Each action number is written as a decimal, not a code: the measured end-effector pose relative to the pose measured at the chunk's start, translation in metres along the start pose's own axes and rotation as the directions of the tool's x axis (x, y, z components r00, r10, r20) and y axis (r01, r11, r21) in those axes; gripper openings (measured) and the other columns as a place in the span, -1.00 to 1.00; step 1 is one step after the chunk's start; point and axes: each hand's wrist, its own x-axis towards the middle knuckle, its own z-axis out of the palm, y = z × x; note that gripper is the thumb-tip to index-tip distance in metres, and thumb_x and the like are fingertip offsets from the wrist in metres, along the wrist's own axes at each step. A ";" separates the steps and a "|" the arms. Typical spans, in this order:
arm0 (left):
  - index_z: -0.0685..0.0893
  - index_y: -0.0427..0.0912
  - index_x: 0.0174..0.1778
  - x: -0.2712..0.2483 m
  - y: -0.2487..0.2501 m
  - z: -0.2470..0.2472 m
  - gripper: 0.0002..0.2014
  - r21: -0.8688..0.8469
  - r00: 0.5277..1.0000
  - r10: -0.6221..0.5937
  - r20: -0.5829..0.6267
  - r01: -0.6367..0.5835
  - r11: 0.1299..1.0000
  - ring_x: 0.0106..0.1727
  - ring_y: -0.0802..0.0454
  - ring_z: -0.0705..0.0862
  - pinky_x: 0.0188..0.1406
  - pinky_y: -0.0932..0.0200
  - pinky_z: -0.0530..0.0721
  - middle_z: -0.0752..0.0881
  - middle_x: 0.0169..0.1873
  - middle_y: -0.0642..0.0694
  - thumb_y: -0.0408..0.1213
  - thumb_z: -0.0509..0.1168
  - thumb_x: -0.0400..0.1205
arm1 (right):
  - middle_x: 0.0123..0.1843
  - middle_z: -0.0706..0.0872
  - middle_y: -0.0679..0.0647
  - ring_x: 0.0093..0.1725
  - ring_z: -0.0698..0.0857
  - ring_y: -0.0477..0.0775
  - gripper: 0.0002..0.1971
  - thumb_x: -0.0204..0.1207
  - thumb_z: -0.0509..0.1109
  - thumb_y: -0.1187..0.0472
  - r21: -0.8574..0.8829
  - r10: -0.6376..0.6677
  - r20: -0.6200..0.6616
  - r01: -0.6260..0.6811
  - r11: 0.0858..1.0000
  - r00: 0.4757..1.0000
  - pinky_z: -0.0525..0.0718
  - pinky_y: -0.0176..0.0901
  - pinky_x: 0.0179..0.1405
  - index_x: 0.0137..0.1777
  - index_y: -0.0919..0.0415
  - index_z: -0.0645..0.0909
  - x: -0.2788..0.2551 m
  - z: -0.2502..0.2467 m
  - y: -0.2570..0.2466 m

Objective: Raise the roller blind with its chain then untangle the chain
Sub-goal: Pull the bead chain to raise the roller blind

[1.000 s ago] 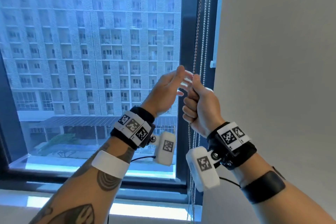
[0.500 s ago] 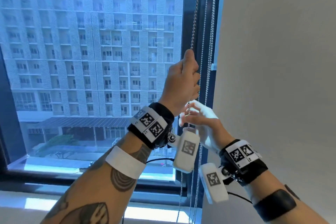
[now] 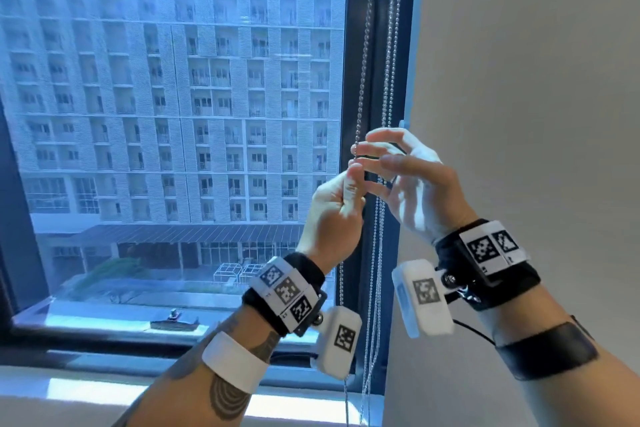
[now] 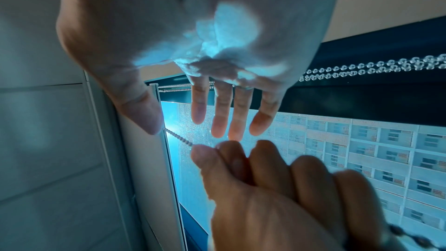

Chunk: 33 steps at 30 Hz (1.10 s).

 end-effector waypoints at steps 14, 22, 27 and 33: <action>0.42 0.02 -0.41 -0.015 -0.024 -0.006 -0.51 -0.034 0.988 -0.090 0.128 0.095 0.995 -0.47 0.03 0.21 -0.47 -0.09 0.13 0.34 -0.51 0.12 0.29 0.17 0.69 | -0.47 0.36 0.00 -0.48 0.16 0.04 -0.58 0.82 0.16 -0.09 0.080 0.059 -0.169 -0.046 0.996 0.984 0.12 -0.08 -0.43 -0.22 0.11 0.55 0.021 0.053 -0.022; 0.67 -0.01 -0.05 -0.010 -0.025 -0.018 -0.60 0.011 0.976 -0.125 0.179 0.125 0.992 -0.12 -0.10 0.68 -0.01 -0.22 0.61 0.69 -0.15 -0.23 0.07 -0.02 0.81 | -0.60 0.14 -0.07 -0.60 0.03 -0.01 -0.39 0.80 0.22 -0.20 0.051 0.072 -0.292 -0.060 0.997 0.954 -0.05 -0.07 -0.49 -0.46 -0.01 0.15 0.023 0.050 -0.020; 0.71 -0.17 0.13 0.007 -0.026 -0.025 -0.52 -0.070 0.985 -0.162 0.061 0.166 0.984 -0.07 0.07 0.78 0.12 -0.19 0.65 0.81 -0.11 -0.05 0.05 -0.04 0.79 | -0.62 0.13 -0.08 -0.67 0.06 -0.04 -0.41 0.83 0.20 -0.14 0.071 0.090 -0.269 -0.073 0.995 0.959 -0.02 -0.15 -0.56 -0.45 0.00 0.14 0.008 0.040 0.002; 0.71 -0.27 0.08 0.026 0.000 -0.023 -0.51 -0.138 0.989 -0.127 0.079 0.137 0.981 -0.08 0.00 0.78 0.01 0.10 0.72 0.78 -0.05 -0.24 -0.07 -0.08 0.91 | -0.63 0.15 -0.09 -0.73 0.09 -0.09 -0.40 0.82 0.19 -0.16 0.088 0.157 -0.226 -0.141 0.986 0.961 0.02 -0.33 -0.63 -0.49 -0.01 0.19 -0.016 0.026 0.051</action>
